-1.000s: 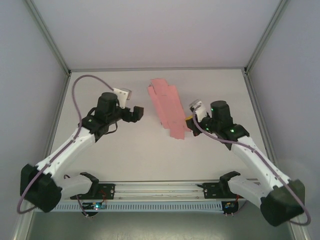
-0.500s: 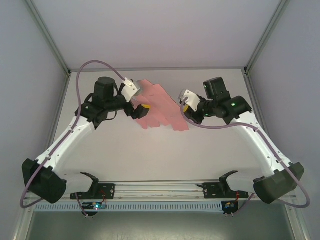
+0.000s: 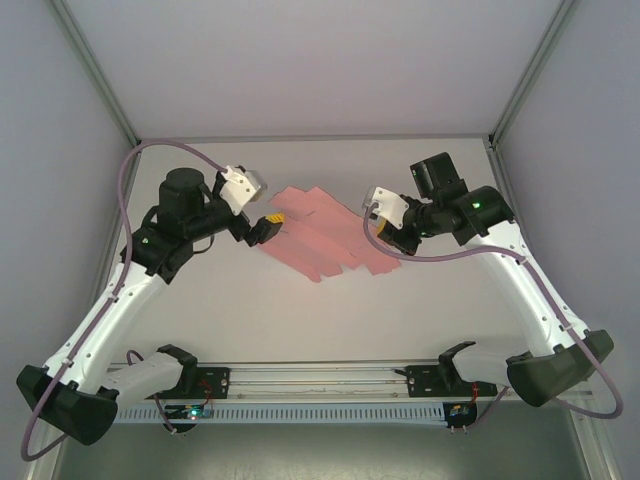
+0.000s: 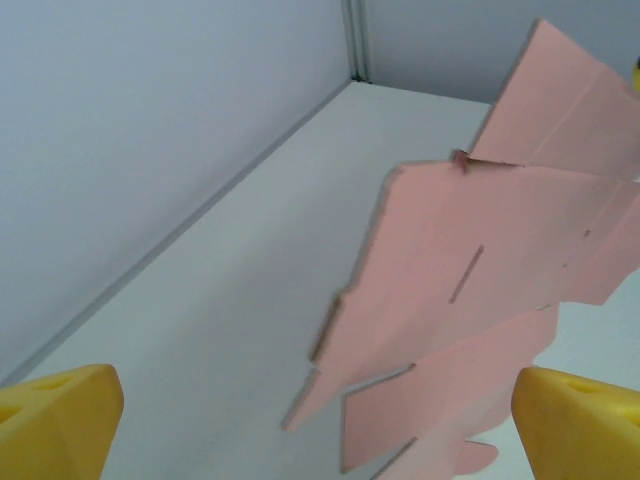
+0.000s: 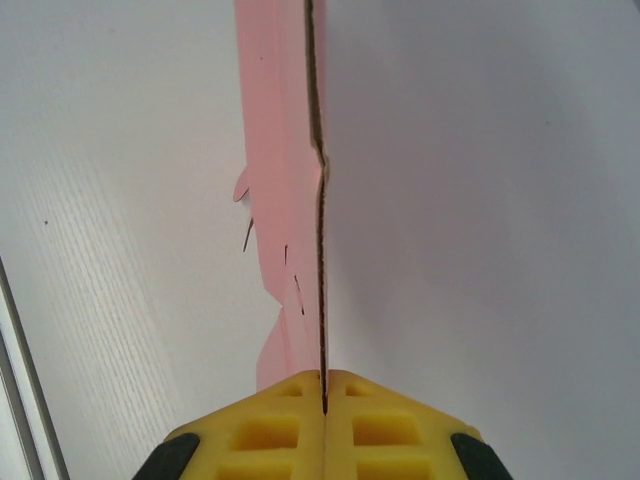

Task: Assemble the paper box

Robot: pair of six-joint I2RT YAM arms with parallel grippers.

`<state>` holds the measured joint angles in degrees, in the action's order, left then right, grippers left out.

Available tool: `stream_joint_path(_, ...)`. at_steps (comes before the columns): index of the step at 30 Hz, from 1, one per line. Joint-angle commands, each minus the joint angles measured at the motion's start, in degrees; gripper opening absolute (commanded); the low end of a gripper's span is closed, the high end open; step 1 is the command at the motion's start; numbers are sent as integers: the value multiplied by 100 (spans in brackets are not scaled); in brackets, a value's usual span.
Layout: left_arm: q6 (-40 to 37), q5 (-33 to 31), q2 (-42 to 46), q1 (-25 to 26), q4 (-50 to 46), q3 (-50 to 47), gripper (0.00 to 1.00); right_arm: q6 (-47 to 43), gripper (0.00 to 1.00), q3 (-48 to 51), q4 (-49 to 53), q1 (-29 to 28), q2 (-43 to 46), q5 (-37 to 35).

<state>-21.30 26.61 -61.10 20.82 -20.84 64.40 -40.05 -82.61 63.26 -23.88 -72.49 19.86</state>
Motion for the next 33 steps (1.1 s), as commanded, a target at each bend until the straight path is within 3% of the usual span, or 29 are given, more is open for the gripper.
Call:
stream_joint_path(1,-234,587,-228,-87,-205,84,100,-234,0,-194,173,-58,-89,210)
stream_joint_path(6,-252,667,-640,-87,105,277,100,-451,0,-355,501,-76,-347,320)
stream_joint_path(12,-475,886,-836,-91,137,459,90,-717,0,-656,701,-78,-562,439)
stream_joint_path(14,-542,949,-868,-85,97,501,76,-698,0,-745,697,-80,-614,405)
stream_joint_path(15,-586,1013,-868,-81,57,515,64,-694,0,-778,689,-76,-635,402)
stream_joint_path(18,-546,1102,-861,-87,97,492,9,-525,0,-757,417,-88,-615,240)
stream_joint_path(19,-438,1064,-826,-87,230,424,0,-489,0,-702,278,-92,-572,169)
stream_joint_path(20,-316,1029,-795,-87,385,354,0,-462,0,-654,159,-115,-521,98)
stream_joint_path(23,-136,1127,-655,-86,731,138,0,-368,32,-414,-389,-258,-327,-231)
stream_joint_path(26,-94,1462,-608,-87,729,81,0,-563,49,-24,-941,-429,-172,-302)
stream_joint_path(30,-191,1715,-566,-81,461,92,0,-412,51,131,-1690,-583,-170,-656)
stream_joint_path(33,8,1609,-495,-87,480,63,0,-339,43,121,-2041,-583,-178,-728)
